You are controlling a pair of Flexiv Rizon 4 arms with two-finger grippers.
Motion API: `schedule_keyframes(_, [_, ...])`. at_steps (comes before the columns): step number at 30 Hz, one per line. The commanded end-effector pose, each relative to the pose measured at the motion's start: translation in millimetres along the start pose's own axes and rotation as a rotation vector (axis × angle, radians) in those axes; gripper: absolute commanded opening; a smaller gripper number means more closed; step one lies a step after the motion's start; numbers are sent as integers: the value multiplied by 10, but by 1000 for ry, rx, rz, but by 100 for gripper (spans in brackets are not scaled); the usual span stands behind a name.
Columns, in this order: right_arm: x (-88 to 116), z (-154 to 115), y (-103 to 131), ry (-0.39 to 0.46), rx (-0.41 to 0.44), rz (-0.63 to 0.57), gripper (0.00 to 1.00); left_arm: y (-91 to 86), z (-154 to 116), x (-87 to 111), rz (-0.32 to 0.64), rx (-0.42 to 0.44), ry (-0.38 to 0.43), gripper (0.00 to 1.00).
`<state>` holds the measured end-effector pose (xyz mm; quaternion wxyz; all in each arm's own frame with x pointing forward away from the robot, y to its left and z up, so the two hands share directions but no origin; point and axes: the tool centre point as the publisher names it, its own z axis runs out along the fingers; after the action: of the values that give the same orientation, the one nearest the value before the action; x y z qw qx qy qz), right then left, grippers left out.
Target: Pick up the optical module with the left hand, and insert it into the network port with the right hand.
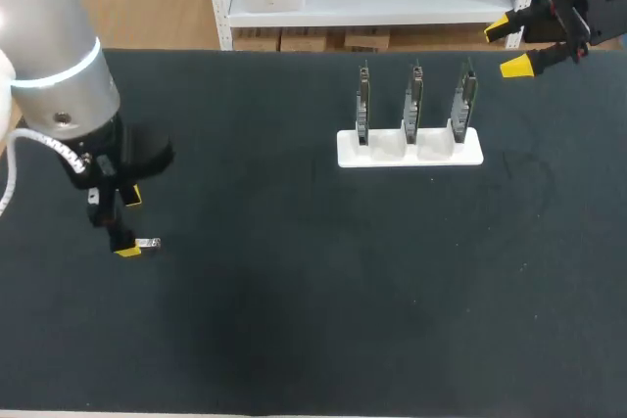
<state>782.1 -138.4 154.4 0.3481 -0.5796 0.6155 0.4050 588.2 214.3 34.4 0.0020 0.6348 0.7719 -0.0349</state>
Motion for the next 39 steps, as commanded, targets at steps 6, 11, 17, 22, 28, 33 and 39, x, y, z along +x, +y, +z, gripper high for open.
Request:
schedule_keyframes(6, [-1,3,19,1,5,-1,100,-51,141,119,2,12,21,100])
schedule_keyframes(11, [-1,3,19,1,5,-1,100,-17,229,177,1,21,31,100])
schedule_keyframes(17, [-1,3,19,1,5,-1,100,17,388,235,34,22,49,100])
schedule_keyframes(22, [-1,3,19,1,5,-1,100,66,442,220,47,14,31,100])
schedule_keyframes(28, [-1,3,19,1,5,-1,100,102,496,157,79,23,25,100])
schedule_keyframes(33, [-1,3,19,1,5,-1,100,95,502,152,66,17,14,100])
schedule_keyframes(39, [-1,3,19,1,5,-1,100,101,505,146,65,19,14,100])
